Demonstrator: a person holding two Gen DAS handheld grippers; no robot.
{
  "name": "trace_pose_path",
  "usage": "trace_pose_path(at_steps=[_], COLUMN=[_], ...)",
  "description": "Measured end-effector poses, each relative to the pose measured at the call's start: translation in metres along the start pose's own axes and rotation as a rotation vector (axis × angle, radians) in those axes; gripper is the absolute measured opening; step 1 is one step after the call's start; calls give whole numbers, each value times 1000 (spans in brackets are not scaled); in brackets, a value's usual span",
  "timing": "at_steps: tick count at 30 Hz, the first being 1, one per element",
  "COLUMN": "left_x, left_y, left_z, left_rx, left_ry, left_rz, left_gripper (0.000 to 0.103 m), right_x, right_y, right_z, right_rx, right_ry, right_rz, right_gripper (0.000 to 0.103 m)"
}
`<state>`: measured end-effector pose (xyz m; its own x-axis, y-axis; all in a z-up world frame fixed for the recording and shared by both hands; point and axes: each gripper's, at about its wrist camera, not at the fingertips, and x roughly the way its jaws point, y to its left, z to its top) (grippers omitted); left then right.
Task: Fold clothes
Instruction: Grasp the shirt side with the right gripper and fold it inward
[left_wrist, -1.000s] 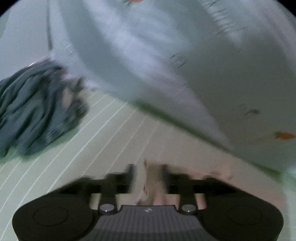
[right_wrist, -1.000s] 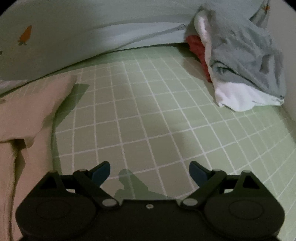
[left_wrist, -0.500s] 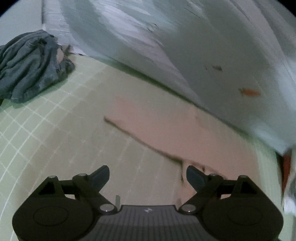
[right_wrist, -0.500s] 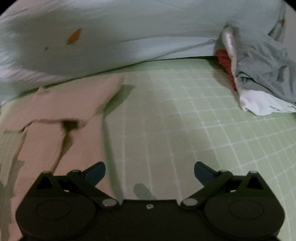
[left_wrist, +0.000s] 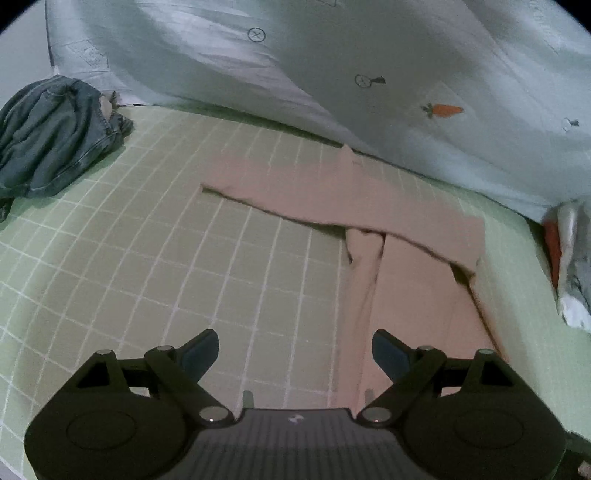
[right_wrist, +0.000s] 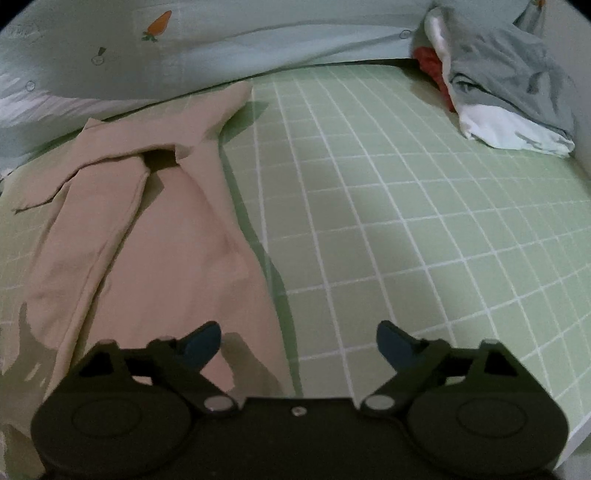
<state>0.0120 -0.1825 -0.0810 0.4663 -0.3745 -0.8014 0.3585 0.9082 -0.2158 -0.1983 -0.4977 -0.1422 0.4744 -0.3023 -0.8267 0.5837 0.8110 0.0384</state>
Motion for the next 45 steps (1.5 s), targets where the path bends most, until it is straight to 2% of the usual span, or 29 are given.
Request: trace_pose_path(at_steps=[4, 7, 9, 10, 14, 20, 24, 28, 31, 33, 35, 37, 45], left_x=[-5, -9, -8, -9, -15, -15, -16, -16, -15, -13, -10, -8, 0], left_y=[7, 12, 15, 19, 31, 53, 66, 73, 75, 74, 72, 69, 57], left_z=[-2, -5, -6, -7, -10, -13, -19, -24, -26, -27, -27, -26, -21], left_rx=[43, 84, 106, 114, 147, 153, 155, 159, 164, 168, 173, 176, 214], left_ry=[9, 12, 21, 20, 2, 19, 40, 54, 64, 71, 75, 79, 105], left_rz=[-36, -38, -41, -50, -78, -106, -106, -110, -117, -121, -123, -122, -114], left_gripper=[89, 90, 90, 89, 88, 84, 84, 85, 85, 85, 85, 85, 88], right_x=[0, -5, -8, -10, -28, -63, -47, -20, -23, -36, -44, -51, -28], right_y=[5, 13, 20, 23, 46, 99, 135, 147, 146, 137, 125, 114, 109], right_z=[-7, -11, -12, -12, -12, -12, -21, -31, -30, -27, -24, -21, -33], right_rx=[-1, -17, -20, -19, -56, -83, -76, -50, -38, 29, 88, 143, 89], right_ry=[8, -16, -23, -24, -86, -184, -145, -67, -42, -74, -106, -135, -22], right_rz=[9, 22, 25, 24, -29, 53, 120, 141, 145, 175, 144, 112, -31], right_gripper=[73, 44, 10, 6, 5, 5, 5, 8, 17, 39, 44, 44, 45])
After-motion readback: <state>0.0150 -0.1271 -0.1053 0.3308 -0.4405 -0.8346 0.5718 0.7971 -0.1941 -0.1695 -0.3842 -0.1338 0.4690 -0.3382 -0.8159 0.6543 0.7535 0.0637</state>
